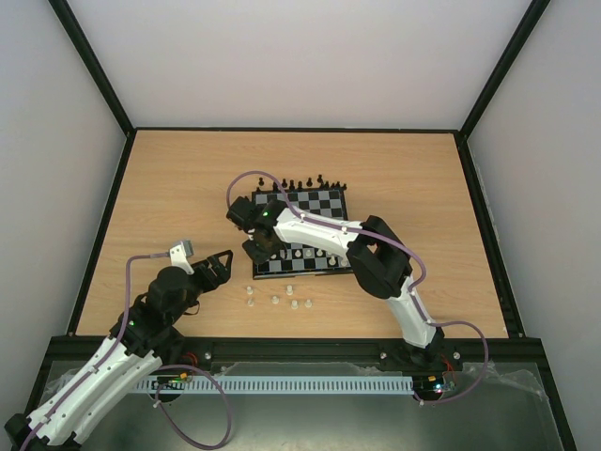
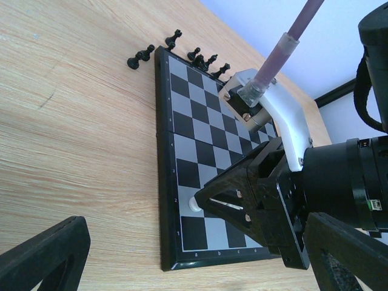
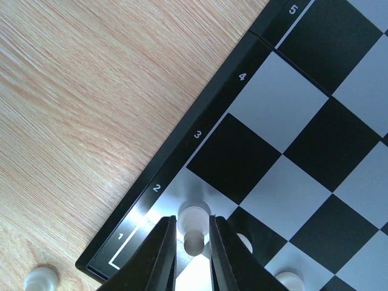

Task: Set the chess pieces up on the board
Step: Place the chess piece on the chessboard, then pick up the chess piece at the center of the board.

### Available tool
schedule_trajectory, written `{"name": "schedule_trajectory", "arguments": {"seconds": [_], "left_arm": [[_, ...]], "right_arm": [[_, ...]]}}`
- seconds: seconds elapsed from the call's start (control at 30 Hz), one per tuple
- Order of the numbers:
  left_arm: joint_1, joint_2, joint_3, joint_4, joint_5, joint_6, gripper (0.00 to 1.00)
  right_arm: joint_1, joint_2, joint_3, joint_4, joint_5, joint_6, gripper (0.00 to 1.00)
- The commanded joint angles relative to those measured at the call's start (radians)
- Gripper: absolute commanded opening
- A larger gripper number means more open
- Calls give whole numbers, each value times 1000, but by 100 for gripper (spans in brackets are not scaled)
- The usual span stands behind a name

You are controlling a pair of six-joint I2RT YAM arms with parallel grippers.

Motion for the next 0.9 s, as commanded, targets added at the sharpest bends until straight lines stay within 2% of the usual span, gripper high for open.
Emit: {"name": "schedule_trajectory", "arguments": {"seconds": [0.0, 0.07, 0.17, 0.4, 0.5, 0.53, 0.6, 0.87], "left_arm": [[7, -2, -10, 5, -13, -2, 100], [6, -2, -9, 6, -14, -1, 100], [7, -5, -7, 2, -17, -2, 100], [7, 21, 39, 17, -27, 28, 100], [7, 77, 80, 21, -36, 51, 100], [7, 93, 92, 22, -38, 59, 100], [7, 126, 113, 31, -41, 71, 99], [8, 299, 193, 98, -38, 136, 99]], "right_arm": [[-3, 8, 21, -39, 1, -3, 18], [-3, -10, 13, -28, 1, -2, 19], [-3, -63, -14, 10, -1, 3, 26], [-2, -295, -147, 112, 38, 34, 49], [-3, -475, -275, 180, 67, 55, 66], [-2, -528, -317, 201, 75, 61, 74], [-3, -648, -413, 248, 88, 74, 99], [-3, -1067, -776, 387, 191, 129, 99]]}}
